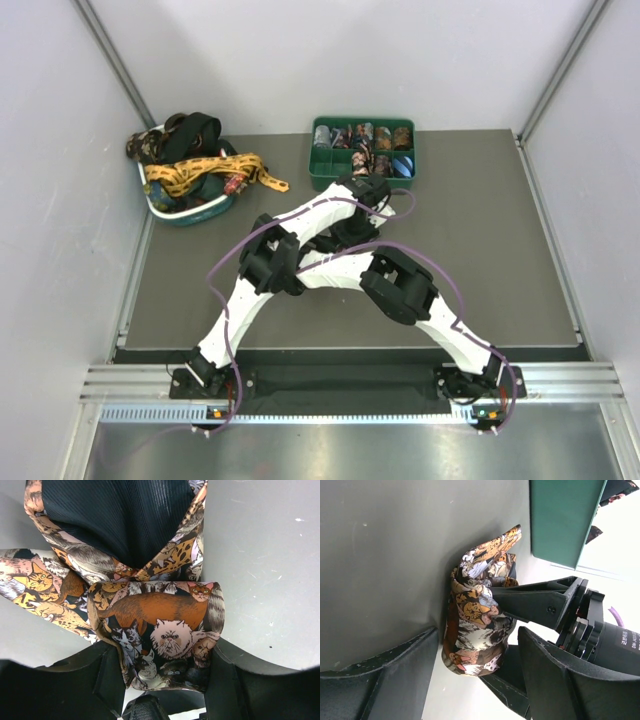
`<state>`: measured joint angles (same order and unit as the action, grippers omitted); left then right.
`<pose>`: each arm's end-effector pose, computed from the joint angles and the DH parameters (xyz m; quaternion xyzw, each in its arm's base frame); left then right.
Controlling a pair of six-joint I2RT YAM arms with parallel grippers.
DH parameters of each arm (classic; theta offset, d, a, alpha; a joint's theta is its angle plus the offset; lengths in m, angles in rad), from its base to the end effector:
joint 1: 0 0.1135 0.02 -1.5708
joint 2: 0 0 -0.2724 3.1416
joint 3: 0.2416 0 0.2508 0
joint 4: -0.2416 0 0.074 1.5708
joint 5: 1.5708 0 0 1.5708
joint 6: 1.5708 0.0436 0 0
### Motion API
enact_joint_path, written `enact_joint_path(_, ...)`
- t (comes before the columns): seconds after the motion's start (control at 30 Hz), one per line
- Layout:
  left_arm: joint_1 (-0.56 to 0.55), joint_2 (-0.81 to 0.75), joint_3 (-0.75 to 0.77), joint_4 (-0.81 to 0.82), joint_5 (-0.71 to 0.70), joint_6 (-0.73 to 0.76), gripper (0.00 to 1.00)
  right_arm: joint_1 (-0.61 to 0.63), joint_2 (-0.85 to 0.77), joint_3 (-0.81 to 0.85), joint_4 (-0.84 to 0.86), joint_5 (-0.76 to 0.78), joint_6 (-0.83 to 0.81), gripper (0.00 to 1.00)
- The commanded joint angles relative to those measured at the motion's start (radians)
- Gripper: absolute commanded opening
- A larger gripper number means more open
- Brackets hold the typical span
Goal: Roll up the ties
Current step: Roll the tie
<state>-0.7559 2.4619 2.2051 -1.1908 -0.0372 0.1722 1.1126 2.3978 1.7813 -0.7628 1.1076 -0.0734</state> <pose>0.3628 -0.3398 0.1642 0.4456 0.8929 0.0001 0.0643 0.2436 0.4057 0.1143 -0.4314 0.7302 -0.4140 0.3305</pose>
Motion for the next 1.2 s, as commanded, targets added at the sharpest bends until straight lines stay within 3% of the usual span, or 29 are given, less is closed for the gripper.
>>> enact_joint_path(0.0,0.001,0.037,0.013,-0.144,-0.02,-0.028,0.57,-0.025,0.041,-0.046,-0.012,-0.186,0.014,0.68)
enact_joint_path(0.43,0.001,-0.018,-0.041,-0.204,-0.001,-0.027,0.56,-0.054,0.101,-0.04,-0.102,-0.186,0.017,0.65)
enact_joint_path(0.6,0.001,-0.027,-0.053,-0.204,0.0,-0.02,0.56,-0.077,0.11,-0.04,-0.118,-0.166,0.044,0.45)
enact_joint_path(0.8,0.001,-0.034,-0.05,-0.202,-0.001,-0.02,0.56,-0.079,0.093,-0.049,-0.116,-0.138,0.06,0.29)
enact_joint_path(1.17,0.001,-0.012,0.062,-0.124,-0.009,0.006,0.81,-0.053,0.009,-0.091,-0.004,-0.167,0.001,0.21)
